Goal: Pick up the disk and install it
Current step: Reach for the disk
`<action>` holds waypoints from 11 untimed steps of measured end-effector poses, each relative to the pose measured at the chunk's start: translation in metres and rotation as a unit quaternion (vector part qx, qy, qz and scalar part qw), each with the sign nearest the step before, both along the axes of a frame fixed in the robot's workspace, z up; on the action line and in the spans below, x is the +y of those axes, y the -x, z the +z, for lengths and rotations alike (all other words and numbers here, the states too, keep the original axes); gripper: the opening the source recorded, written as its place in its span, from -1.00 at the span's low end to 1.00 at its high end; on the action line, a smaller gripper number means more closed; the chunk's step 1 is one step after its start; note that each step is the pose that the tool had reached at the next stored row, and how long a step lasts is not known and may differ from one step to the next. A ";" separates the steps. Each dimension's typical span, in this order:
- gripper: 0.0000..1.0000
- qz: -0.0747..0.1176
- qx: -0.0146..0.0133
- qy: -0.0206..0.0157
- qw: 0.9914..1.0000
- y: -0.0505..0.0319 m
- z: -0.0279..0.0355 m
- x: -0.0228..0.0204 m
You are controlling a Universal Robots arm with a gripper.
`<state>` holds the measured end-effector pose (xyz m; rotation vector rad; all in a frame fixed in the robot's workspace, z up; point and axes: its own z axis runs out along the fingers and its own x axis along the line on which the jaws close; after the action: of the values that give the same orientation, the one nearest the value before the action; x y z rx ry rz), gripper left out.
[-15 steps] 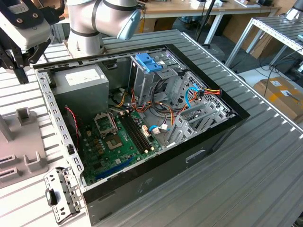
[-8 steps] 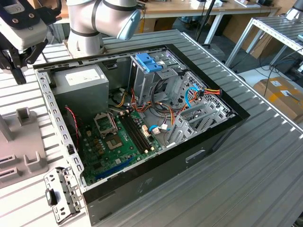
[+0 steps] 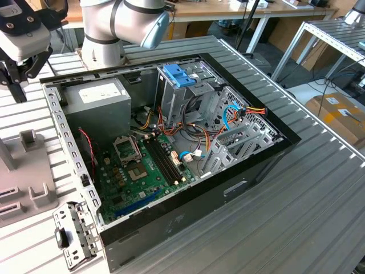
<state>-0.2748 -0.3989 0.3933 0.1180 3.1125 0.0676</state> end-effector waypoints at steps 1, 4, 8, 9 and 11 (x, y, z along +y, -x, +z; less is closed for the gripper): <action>-0.79 0.000 0.000 0.000 1.000 0.0007 0.0000 0.0000; -0.79 0.000 0.000 0.000 1.000 0.0032 0.0000 0.0000; -0.79 0.000 0.000 0.000 1.000 0.0075 0.0000 0.0000; -0.79 0.000 0.000 0.000 1.000 0.0084 0.0000 0.0000; -0.79 0.000 0.000 0.000 1.000 0.0103 0.0000 0.0000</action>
<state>-0.2851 -0.3989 0.3933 0.1180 3.1125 0.0676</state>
